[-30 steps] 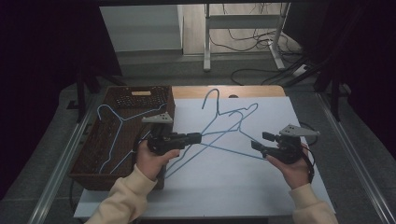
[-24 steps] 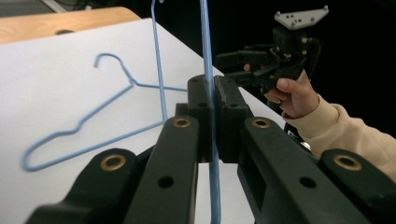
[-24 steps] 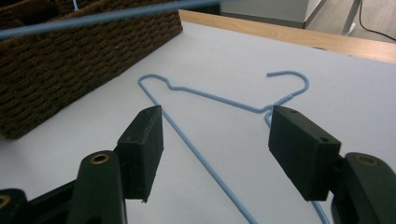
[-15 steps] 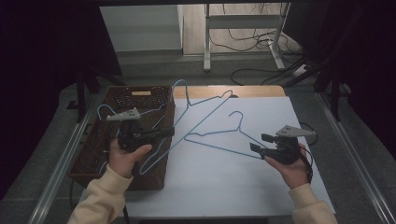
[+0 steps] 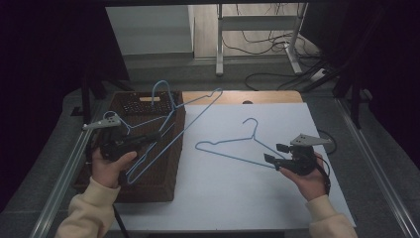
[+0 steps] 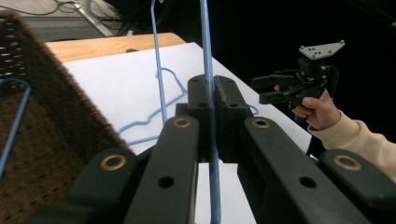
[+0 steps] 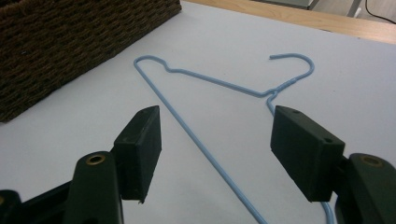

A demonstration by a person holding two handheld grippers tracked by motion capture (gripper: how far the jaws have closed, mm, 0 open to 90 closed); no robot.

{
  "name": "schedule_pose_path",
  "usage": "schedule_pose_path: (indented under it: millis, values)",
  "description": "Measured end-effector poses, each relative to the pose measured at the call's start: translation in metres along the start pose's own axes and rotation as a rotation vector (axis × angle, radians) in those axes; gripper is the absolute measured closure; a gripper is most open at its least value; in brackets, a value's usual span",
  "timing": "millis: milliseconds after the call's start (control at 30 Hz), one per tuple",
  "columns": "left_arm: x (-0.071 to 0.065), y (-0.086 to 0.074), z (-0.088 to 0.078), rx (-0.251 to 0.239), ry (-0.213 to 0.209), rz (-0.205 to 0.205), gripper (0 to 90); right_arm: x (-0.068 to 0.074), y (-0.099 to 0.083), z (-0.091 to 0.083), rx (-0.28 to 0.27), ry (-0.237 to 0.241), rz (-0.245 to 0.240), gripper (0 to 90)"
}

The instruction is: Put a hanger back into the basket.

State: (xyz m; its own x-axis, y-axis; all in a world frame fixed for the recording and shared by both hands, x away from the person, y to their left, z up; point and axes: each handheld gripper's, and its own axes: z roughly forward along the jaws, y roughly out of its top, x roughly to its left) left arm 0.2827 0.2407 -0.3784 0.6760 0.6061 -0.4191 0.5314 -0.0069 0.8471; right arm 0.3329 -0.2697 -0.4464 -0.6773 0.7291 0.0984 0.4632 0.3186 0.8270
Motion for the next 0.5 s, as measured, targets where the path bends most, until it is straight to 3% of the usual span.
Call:
schedule_pose_path:
  millis: [500]
  values:
    - [0.033, -0.012, -0.033, -0.03, 0.072, -0.052, 86.5, 0.0, -0.001, 0.001, 0.011, -0.006, -0.001, 33.6]
